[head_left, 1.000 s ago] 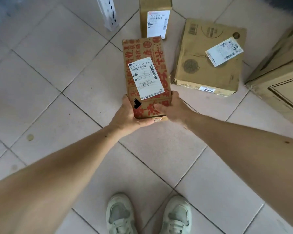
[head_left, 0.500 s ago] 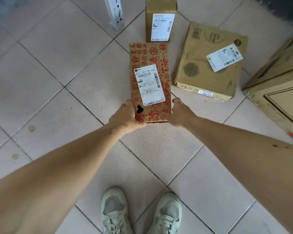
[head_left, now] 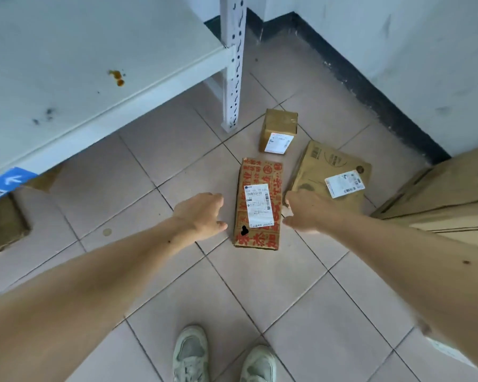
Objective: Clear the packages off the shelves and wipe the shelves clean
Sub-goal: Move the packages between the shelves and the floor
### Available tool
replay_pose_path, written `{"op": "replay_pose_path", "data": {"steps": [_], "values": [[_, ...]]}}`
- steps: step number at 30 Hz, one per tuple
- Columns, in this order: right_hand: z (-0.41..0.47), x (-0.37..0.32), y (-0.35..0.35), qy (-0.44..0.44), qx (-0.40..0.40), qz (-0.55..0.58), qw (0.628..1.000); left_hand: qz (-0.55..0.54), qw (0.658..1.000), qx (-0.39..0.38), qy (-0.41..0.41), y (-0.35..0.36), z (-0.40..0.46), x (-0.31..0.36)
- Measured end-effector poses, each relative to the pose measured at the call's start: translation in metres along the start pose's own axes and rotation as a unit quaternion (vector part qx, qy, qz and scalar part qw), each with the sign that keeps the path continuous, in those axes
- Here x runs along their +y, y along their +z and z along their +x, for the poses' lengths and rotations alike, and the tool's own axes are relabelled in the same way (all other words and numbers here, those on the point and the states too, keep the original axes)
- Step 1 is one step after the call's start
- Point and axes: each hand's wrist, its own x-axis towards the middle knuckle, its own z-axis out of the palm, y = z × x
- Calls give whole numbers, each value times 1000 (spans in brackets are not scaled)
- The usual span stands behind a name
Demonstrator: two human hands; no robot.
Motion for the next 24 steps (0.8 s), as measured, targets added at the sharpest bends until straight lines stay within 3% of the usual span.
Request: {"op": "replay_pose_path", "data": {"steps": [11,17,24], "values": [[-66,-103,-126,-129,26,-79,988,-79,992,59,-74,-102,-114,-57],[-98,-186,-150,-195,13,-97,976,-138,980,92,-115,-115,-183,-115],[-124,-302,-150,-262,11,-127,957,-124,962,138,-201,-119,-262,-213]]}}
